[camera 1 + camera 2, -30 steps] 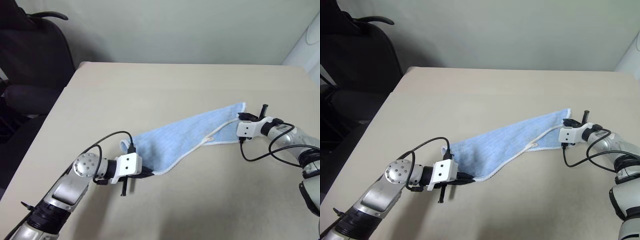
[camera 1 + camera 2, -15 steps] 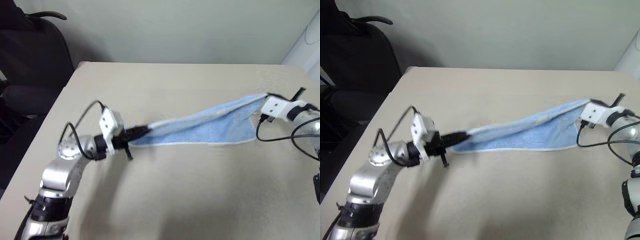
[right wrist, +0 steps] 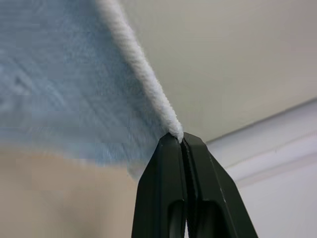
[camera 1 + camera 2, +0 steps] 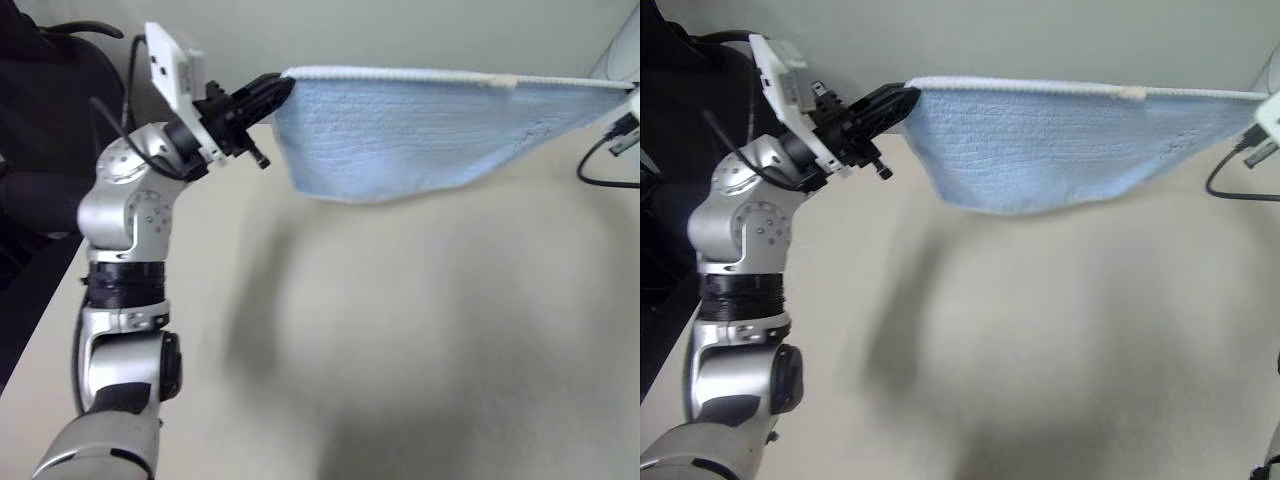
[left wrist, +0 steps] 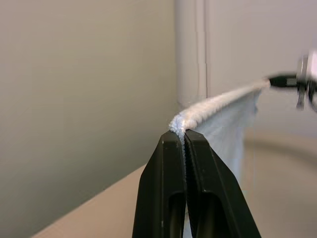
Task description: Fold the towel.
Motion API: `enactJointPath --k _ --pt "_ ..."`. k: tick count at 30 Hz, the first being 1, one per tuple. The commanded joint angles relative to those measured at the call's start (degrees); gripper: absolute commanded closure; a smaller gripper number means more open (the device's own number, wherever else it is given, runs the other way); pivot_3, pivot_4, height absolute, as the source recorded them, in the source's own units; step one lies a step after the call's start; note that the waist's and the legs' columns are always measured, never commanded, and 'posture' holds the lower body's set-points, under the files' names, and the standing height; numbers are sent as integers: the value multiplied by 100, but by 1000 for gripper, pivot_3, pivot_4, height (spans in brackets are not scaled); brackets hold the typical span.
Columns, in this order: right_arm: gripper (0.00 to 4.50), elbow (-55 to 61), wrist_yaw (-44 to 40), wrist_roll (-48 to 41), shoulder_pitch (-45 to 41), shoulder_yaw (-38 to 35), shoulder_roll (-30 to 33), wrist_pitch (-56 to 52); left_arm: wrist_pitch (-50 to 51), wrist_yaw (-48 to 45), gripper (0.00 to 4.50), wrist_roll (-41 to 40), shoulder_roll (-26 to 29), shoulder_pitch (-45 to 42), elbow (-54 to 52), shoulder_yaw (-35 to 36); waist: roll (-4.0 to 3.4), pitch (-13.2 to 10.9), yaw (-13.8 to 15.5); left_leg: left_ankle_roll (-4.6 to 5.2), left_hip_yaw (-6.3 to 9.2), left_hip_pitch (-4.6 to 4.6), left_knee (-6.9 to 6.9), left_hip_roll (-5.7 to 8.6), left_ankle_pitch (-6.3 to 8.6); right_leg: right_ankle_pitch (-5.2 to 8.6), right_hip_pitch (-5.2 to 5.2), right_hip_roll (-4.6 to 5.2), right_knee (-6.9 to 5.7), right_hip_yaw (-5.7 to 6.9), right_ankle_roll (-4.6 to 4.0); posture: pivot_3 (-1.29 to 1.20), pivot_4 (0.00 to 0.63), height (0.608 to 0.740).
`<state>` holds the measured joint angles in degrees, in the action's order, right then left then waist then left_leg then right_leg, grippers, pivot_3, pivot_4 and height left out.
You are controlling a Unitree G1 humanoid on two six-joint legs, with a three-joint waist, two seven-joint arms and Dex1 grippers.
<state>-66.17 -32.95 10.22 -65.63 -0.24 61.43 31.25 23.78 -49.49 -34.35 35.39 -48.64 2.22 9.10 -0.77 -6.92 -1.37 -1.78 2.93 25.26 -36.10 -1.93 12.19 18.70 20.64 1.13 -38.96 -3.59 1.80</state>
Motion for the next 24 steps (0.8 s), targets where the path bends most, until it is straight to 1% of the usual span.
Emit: enactJointPath --k 1,3,5,8,10,12,14,15,16,19,24 --pt "4500 270 -1219 -819 720 -561 361 -71 515 -310 4453 -527 520 791 -1016 474 4 -2 6 0 0 0 2 0 0 0 -1 0 1 0 0 0 150 740" --pt "4500 743 -2297 -1309 1660 -744 485 -253 937 -537 4453 -975 862 1726 -1912 596 7 -4 11 -1 2 0 -2 1 0 0 0 -1 1 1 0 0 150 740" --pt "4500 1236 -3088 -1673 2567 -853 588 -531 1246 -687 4453 -1309 1142 2577 -2688 691 12 -7 19 -2 -1 5 2 1 -1 0 1 -2 0 0 0 0 150 740" --pt "4500 2026 -3681 -2060 3605 -997 603 -987 1414 -690 4453 -1525 1333 3462 -3327 764 12 -7 47 -4 0 2 -6 2 -2 0 -4 -3 4 2 0 0 150 740" --pt "4500 2451 -3860 -2213 4057 -1076 593 -1242 1492 -621 4453 -1599 1393 3815 -3508 779 10 -6 41 0 -5 -28 -2 3 0 1 -25 -2 6 -5 0 0 150 740" --pt "4500 2656 -3926 -2170 4314 -1048 574 -1336 1507 -602 4453 -1509 1424 4254 -3650 721 8 -5 23 5 -6 -45 1 2 3 1 -36 -3 3 -8 -1 0 150 740" --pt "4500 2736 -3912 -2097 4320 -990 525 -1362 1541 -557 4453 -1545 1394 4531 -3685 731 9 -5 6 11 -8 -71 7 2 10 3 -57 -4 7 -11 -3 0 150 740" --pt "4500 2746 -3887 -2069 4276 -971 501 -1370 1543 -527 4453 -1559 1382 4582 -3679 739 9 -6 0 31 -7 -81 8 2 27 5 -68 -5 9 -11 -6 0 150 740" --pt "4500 2685 -3810 -1970 4083 -880 423 -1328 1523 -450 4453 -1534 1325 4575 -3617 716 9 -6 -1 41 -6 -85 8 2 36 5 -71 -5 10 -10 -7 0 150 740" --pt "4500 2387 -3470 -1574 3327 -547 107 -1227 1599 -41 4453 -1456 1088 4324 -3225 587 7 -5 -14 40 -7 -100 6 2 36 5 -84 -5 11 -11 -7 0 150 740" --pt "4500 1506 -2712 -622 1931 155 -490 -1036 1682 727 4453 -1183 571 3779 -2157 604 0 -1 -19 53 3 -121 7 2 43 5 -101 -5 9 -5 -7 0 150 740"
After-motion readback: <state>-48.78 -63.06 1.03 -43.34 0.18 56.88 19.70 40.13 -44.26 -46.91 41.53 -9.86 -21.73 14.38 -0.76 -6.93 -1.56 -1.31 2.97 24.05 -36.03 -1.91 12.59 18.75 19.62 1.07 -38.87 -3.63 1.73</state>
